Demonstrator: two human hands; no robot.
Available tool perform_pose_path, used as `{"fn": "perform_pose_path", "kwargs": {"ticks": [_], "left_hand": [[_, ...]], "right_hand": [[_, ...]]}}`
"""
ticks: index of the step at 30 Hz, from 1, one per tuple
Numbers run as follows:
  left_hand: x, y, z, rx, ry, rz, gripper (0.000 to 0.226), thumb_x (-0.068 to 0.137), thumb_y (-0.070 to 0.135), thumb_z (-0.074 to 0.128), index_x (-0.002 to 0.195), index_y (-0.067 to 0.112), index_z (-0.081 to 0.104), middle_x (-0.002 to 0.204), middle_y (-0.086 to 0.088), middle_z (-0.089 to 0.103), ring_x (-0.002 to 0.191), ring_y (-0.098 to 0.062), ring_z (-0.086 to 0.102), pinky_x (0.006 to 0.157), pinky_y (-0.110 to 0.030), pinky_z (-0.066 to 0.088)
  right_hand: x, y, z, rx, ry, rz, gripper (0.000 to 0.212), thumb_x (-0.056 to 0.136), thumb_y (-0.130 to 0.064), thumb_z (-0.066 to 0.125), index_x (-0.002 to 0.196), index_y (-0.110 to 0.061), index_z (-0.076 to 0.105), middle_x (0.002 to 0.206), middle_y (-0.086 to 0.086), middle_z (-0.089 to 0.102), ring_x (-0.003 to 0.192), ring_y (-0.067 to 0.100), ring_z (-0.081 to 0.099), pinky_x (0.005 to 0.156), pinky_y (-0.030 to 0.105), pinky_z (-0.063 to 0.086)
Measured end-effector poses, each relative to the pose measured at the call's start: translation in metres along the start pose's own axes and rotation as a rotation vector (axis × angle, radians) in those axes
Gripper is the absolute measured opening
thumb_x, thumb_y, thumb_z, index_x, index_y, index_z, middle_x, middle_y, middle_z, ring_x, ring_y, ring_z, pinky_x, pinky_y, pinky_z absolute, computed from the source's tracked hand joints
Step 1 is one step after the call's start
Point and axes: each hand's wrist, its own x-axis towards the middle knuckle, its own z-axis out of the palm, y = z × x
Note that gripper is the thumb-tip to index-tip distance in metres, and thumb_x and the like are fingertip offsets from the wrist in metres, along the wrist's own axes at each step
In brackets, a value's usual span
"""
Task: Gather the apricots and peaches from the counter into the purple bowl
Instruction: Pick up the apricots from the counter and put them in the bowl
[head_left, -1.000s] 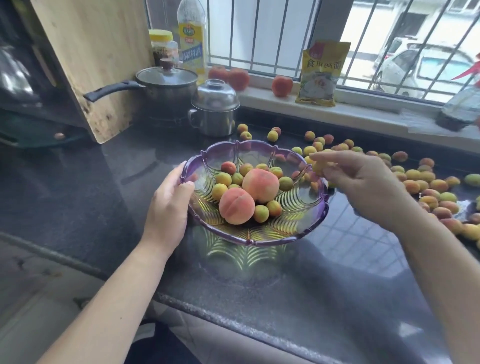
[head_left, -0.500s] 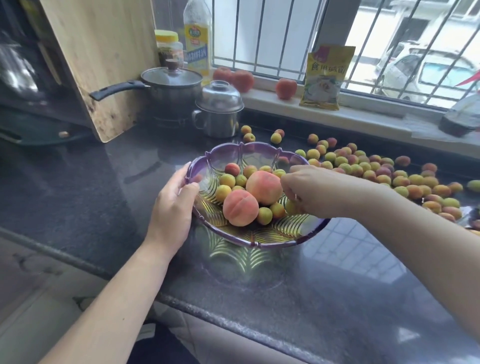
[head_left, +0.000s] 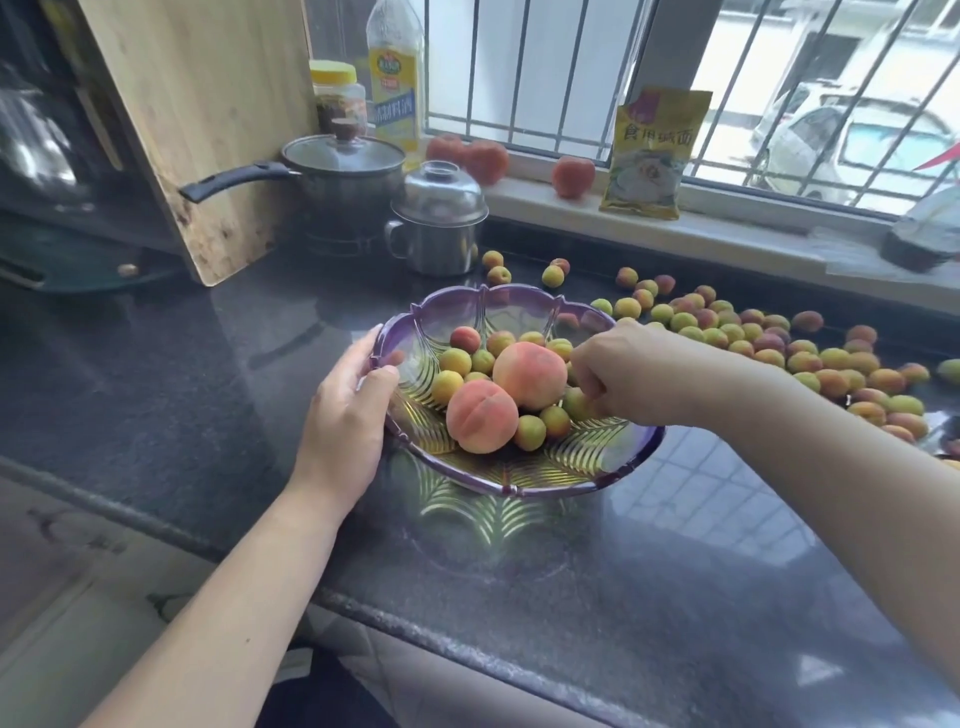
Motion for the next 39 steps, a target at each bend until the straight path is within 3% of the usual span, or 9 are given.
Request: {"fn": "perform_pose_path", "kwargs": {"ticks": [6, 10, 14, 17, 20, 23, 27, 34, 39], "left_hand": [[-0.001, 0.0, 0.0, -0.025, -0.01, 0.02, 0.041, 0.094, 0.035, 0.046, 0.128, 0.043, 0.067, 0.123, 0.019, 0.075, 0.122, -0.004, 0.067, 0.103, -0.033, 0.053], [0.0, 0.0, 0.001, -0.03, -0.016, 0.02, 0.039, 0.094, 0.036, 0.046, 0.125, 0.045, 0.067, 0.12, 0.021, 0.075, 0.118, -0.001, 0.068, 0.096, -0.028, 0.054], [0.001, -0.002, 0.001, -0.042, -0.015, 0.037, 0.042, 0.094, 0.035, 0.046, 0.13, 0.04, 0.067, 0.122, 0.018, 0.075, 0.119, -0.005, 0.068, 0.096, -0.027, 0.054], [0.002, -0.002, 0.003, -0.06, 0.003, 0.04, 0.043, 0.094, 0.035, 0.047, 0.132, 0.034, 0.068, 0.12, 0.014, 0.076, 0.116, -0.007, 0.071, 0.093, -0.027, 0.056], [0.005, -0.004, 0.004, -0.065, 0.017, 0.024, 0.037, 0.095, 0.039, 0.046, 0.125, 0.041, 0.069, 0.121, 0.013, 0.076, 0.117, -0.01, 0.071, 0.097, -0.036, 0.057], [0.01, -0.01, 0.003, -0.072, 0.044, 0.014, 0.037, 0.096, 0.039, 0.045, 0.123, 0.043, 0.071, 0.124, 0.011, 0.076, 0.119, -0.012, 0.071, 0.104, -0.045, 0.056], [0.014, -0.016, 0.002, -0.069, 0.06, 0.011, 0.047, 0.096, 0.039, 0.044, 0.134, 0.032, 0.07, 0.128, 0.005, 0.075, 0.122, -0.016, 0.07, 0.107, -0.05, 0.055], [0.013, -0.013, 0.004, -0.067, 0.081, 0.003, 0.048, 0.095, 0.036, 0.044, 0.135, 0.024, 0.069, 0.129, 0.003, 0.075, 0.121, -0.014, 0.07, 0.1, -0.038, 0.055], [0.006, -0.013, 0.003, -0.085, 0.156, -0.02, 0.032, 0.091, 0.033, 0.047, 0.112, 0.024, 0.069, 0.111, -0.005, 0.074, 0.098, -0.02, 0.071, 0.082, -0.039, 0.054]], "right_hand": [[0.009, -0.004, 0.007, -0.016, 0.021, 0.038, 0.041, 0.091, -0.015, 0.062, 0.059, -0.023, 0.039, 0.066, -0.004, 0.048, 0.06, 0.015, 0.049, 0.05, 0.025, 0.038], [-0.002, 0.003, 0.001, 0.073, 0.085, 0.074, 0.025, 0.091, -0.018, 0.067, 0.069, -0.017, 0.056, 0.07, -0.004, 0.055, 0.067, 0.015, 0.054, 0.056, 0.025, 0.041], [-0.036, 0.034, 0.009, 0.541, 0.607, 0.366, 0.014, 0.088, -0.023, 0.076, 0.08, -0.015, 0.068, 0.076, -0.005, 0.062, 0.071, 0.015, 0.055, 0.067, 0.03, 0.04], [-0.05, 0.042, 0.052, 0.723, 0.767, 0.666, 0.007, 0.095, -0.015, 0.067, 0.09, -0.01, 0.065, 0.085, 0.003, 0.062, 0.073, 0.024, 0.056, 0.065, 0.026, 0.035], [-0.047, 0.038, 0.103, 0.748, 0.724, 0.774, 0.011, 0.096, -0.007, 0.063, 0.106, -0.005, 0.068, 0.102, 0.012, 0.064, 0.095, 0.031, 0.06, 0.078, 0.026, 0.036], [-0.041, 0.036, 0.117, 0.663, 0.658, 0.701, 0.031, 0.097, -0.007, 0.061, 0.128, -0.007, 0.064, 0.129, 0.012, 0.059, 0.114, 0.03, 0.058, 0.09, 0.03, 0.043], [-0.029, 0.034, 0.116, 0.51, 0.521, 0.508, 0.043, 0.1, -0.022, 0.055, 0.143, -0.024, 0.052, 0.143, -0.002, 0.048, 0.115, 0.028, 0.059, 0.078, 0.035, 0.048], [-0.014, 0.04, 0.117, 0.478, 0.48, 0.484, 0.03, 0.102, -0.027, 0.051, 0.132, -0.023, 0.057, 0.131, 0.001, 0.051, 0.102, 0.036, 0.061, 0.069, 0.034, 0.037], [-0.014, 0.043, 0.122, 0.598, 0.554, 0.473, 0.021, 0.101, -0.024, 0.055, 0.117, -0.013, 0.062, 0.117, 0.008, 0.054, 0.098, 0.036, 0.058, 0.074, 0.038, 0.043]]}}
